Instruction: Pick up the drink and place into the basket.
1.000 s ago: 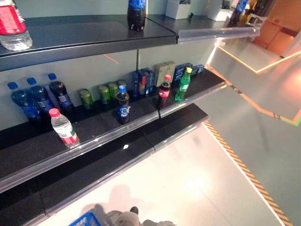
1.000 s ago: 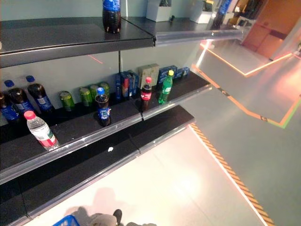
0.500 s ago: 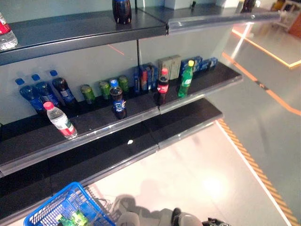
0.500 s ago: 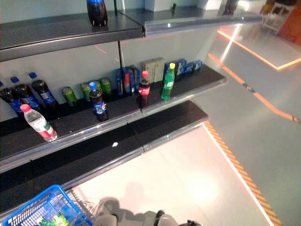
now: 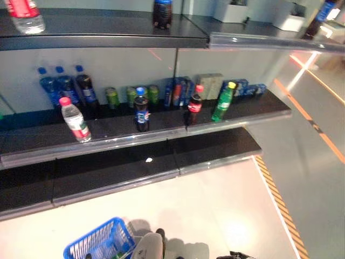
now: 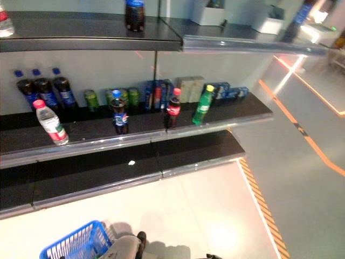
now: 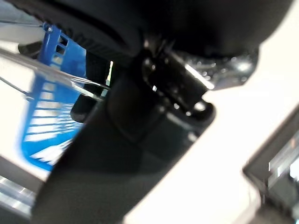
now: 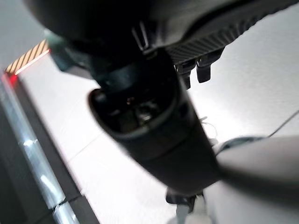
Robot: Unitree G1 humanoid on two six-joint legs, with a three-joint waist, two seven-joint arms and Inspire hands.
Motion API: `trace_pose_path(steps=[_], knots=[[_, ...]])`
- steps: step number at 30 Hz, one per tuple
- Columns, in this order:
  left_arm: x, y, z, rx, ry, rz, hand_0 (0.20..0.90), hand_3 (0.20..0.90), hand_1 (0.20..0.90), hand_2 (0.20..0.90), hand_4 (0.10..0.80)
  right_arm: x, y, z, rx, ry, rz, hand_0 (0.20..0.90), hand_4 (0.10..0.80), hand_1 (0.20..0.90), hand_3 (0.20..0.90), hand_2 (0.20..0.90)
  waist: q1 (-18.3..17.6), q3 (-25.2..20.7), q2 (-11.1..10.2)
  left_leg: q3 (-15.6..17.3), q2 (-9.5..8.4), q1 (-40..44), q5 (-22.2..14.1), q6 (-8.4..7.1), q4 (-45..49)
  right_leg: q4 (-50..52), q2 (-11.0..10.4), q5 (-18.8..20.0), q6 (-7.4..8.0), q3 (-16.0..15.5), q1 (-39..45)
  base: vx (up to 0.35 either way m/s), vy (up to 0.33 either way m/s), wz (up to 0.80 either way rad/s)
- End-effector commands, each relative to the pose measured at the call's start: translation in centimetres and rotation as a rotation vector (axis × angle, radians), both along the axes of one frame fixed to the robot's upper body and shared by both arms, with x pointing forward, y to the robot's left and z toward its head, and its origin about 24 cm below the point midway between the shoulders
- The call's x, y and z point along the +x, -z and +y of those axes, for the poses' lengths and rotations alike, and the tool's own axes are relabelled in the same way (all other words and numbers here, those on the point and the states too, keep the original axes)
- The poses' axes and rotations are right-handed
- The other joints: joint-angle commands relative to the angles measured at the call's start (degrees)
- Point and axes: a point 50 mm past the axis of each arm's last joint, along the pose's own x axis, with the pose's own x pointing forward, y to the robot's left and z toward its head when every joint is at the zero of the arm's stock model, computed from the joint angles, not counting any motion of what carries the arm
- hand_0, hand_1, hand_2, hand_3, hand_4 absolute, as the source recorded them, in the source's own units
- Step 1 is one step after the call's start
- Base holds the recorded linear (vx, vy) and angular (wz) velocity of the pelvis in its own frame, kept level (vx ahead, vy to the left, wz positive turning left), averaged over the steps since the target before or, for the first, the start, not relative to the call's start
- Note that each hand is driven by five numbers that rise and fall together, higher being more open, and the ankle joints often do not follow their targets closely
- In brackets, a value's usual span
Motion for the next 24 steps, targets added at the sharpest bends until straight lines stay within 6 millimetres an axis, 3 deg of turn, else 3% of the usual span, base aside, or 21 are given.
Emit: trace_pose_path(steps=[1,2,3,4,6,7,8,9,10,11,12,13,15,16,17,19,21,24], knots=[[-1.1,-2.0,5.6,0.279,0.06,0.058,0.3,0.2,0.3,0.3,0.1,1.1,-0.2,0.7,0.003,-0.057,-0.023,0.9,0.8,0.9,0.9,0.9,0.53,-0.81,-0.48,3.69,-7.98,2.11,0.32,10.99,-7.19,12.75,1.65,12.46,12.56,3.42,2.76,0.372,-0.035,-0.06],[-0.7,-2.1,5.9,0.288,0.083,0.053,0.3,0.2,0.3,0.3,0.1,0.8,-0.1,0.9,0.013,-0.048,-0.019,0.9,0.8,0.9,0.9,0.9,0.06,-1.06,-0.05,2.24,-6.85,4.22,-0.12,11.53,-8.13,22.84,2.05,16.22,14.83,3.92,0.57,0.333,-0.055,0.2],[-0.3,-2.1,6.1,0.292,0.096,0.047,0.3,0.2,0.3,0.3,0.1,0.6,0.0,0.9,0.014,-0.037,-0.016,0.9,0.8,0.9,0.9,0.9,-0.34,-1.36,0.45,1.72,-5.7,5.19,-0.04,11.44,-8.54,25.89,2.35,18.06,15.37,4.33,-1.29,0.358,-0.079,0.49],[0.2,-2.2,6.2,0.3,0.111,0.035,0.3,0.2,0.3,0.3,0.1,0.4,0.0,0.8,0.011,-0.017,-0.008,0.9,0.8,0.9,0.9,0.9,-1.07,-1.26,0.43,0.87,-5.48,6.47,-0.61,11.5,-8.5,28.56,1.28,18.47,15.92,4.94,-3.36,0.297,-0.098,0.62],[2.3,-2.5,6.4,0.311,0.157,0.004,0.3,0.2,0.3,0.3,0.1,0.1,0.0,0.3,0.001,0.027,-0.006,0.9,0.8,0.9,0.9,0.9,-2.95,-0.84,1.86,-2.25,-3.97,8.39,-1.36,10.68,-7.52,26.76,-2.98,15.06,13.72,5.66,-8.37,0.261,-0.126,0.62],[2.7,-2.5,6.4,0.312,0.165,0.0,0.3,0.2,0.3,0.3,0.1,0.1,0.0,0.2,-0.001,0.029,-0.011,0.9,0.8,0.9,0.9,0.9,-3.34,-0.9,2.26,-2.83,-3.59,8.36,-1.27,10.45,-7.36,25.85,-3.39,14.87,13.2,5.45,-9.03,0.232,-0.21,0.75],[4.7,-3.0,6.7,0.318,0.198,-0.027,0.3,0.2,0.3,0.3,0.1,0.4,-0.1,0.0,-0.01,0.038,-0.037,0.9,0.8,0.9,0.9,0.9,-4.55,0.12,2.81,-5.59,-3.51,10.06,-2.89,10.05,-6.68,21.08,-7.91,16.03,12.56,7.17,-12.42,0.219,-0.276,0.94],[5.9,-3.2,6.8,0.321,0.219,-0.045,0.3,0.2,0.3,0.3,0.1,0.7,-0.2,-0.1,-0.017,0.049,-0.056,0.9,0.8,0.9,0.9,0.9,-5.19,0.57,2.81,-7.32,-3.56,10.58,-3.85,9.68,-6.4,15.07,-10.87,18.34,12.46,8.49,-14.49,0.246,-0.331,0.98],[6.3,-3.4,6.8,0.323,0.225,-0.051,0.3,0.2,0.3,0.3,0.1,0.9,-0.3,-0.1,-0.02,0.053,-0.065,0.9,0.8,0.9,0.9,0.9,-5.74,0.9,2.86,-8.4,-3.6,10.98,-4.66,9.52,-6.05,12.23,-12.16,19.21,12.59,8.75,-14.86,0.248,-0.432,1.11],[7.2,-3.6,6.9,0.327,0.239,-0.067,0.3,0.2,0.3,0.3,0.1,1.2,-0.4,-0.1,-0.022,0.071,-0.079,0.9,0.8,0.9,0.9,0.9,-6.42,1.54,2.28,-10.45,-3.53,12.05,-7.4,8.75,-5.15,3.78,-15.27,21.06,13.35,11.12,-15.78,0.175,-0.314,1.05],[7.2,-3.7,6.9,0.327,0.24,-0.067,0.3,0.2,0.3,0.3,0.1,1.2,-0.4,-0.1,-0.021,0.072,-0.08,0.9,0.8,0.9,0.9,0.9,-6.65,1.59,2.31,-10.72,-3.53,11.97,-7.31,8.75,-5.06,2.77,-15.34,21.58,13.39,10.87,-15.4,0.282,-0.546,1.04],[7.7,-3.9,7.1,0.334,0.245,-0.078,0.3,0.2,0.3,0.3,0.1,1.5,-0.5,-0.2,-0.02,0.076,-0.087,0.9,0.8,0.9,0.9,0.9,-7.62,1.93,2.07,-13.28,-2.47,13.29,-9.54,7.63,-4.94,-4.87,-17.68,24.37,14.44,13.61,-15.78,0.201,-0.42,1.16],[7.8,-4.0,7.1,0.344,0.256,-0.082,0.3,0.2,0.3,0.3,0.1,1.7,-0.6,-0.3,-0.018,0.078,-0.083,0.9,0.8,0.9,0.9,0.9,-8.06,2.09,2.22,-14.87,0.16,15.11,-10.21,6.06,-5.62,-5.6,-17.92,24.62,15.34,15.46,-14.78,0.194,-0.453,0.99],[7.5,-3.9,7.0,0.35,0.25,-0.079,0.3,0.2,0.3,0.3,0.1,1.7,-0.6,-0.4,-0.011,0.077,-0.083,0.9,0.8,0.9,0.9,0.9,-7.95,1.89,2.12,-15.07,1.59,15.55,-9.8,5.36,-6.11,-5.38,-17.13,22.05,15.8,15.12,-13.26,0.156,-0.436,0.43],[6.6,-3.6,6.7,0.351,0.233,-0.064,0.3,0.2,0.3,0.3,0.1,1.7,-0.6,-0.4,-0.005,0.056,-0.077,0.9,0.8,0.9,0.9,0.9,-7.49,1.54,1.69,-14.25,3.65,16.25,-8.86,4.04,-6.31,-5.74,-16.52,19.81,15.87,12.82,-10.64,0.156,-0.458,0.41],[5.2,-3.2,6.2,0.346,0.217,-0.037,0.3,0.2,0.3,0.3,0.1,1.5,-0.5,-0.3,-0.005,0.021,-0.057,0.9,0.8,0.9,0.9,0.9,-7.15,0.78,1.31,-13.4,6.57,16.58,-6.04,2.28,-6.81,-6.27,-14.19,16.92,14.78,11.52,-8.38,0.12,-0.406,0.59],[4.2,-2.8,6.1,0.327,0.242,-0.02,0.3,0.2,0.3,0.3,0.1,1.7,-0.6,-0.7,-0.006,0.013,-0.079,0.9,0.8,0.9,0.9,0.9,-6.37,1.01,1.3,-12.38,10.39,13.59,1.55,0.63,-6.33,-7.1,-11.55,15.05,12.06,9.32,-6.5,0.004,-0.445,0.23],[4.7,-2.5,5.5,0.287,0.272,-0.04,0.3,0.2,0.3,0.3,0.1,2.4,-0.9,-1.6,-0.016,0.06,-0.124,0.9,0.8,0.9,0.9,0.9,-6.92,2.01,2.2,-9.46,12.35,9.38,6.51,-0.35,-6.17,-7.68,-9.98,14.13,10.31,6.62,-6.43,-0.153,-0.289,-0.03]])
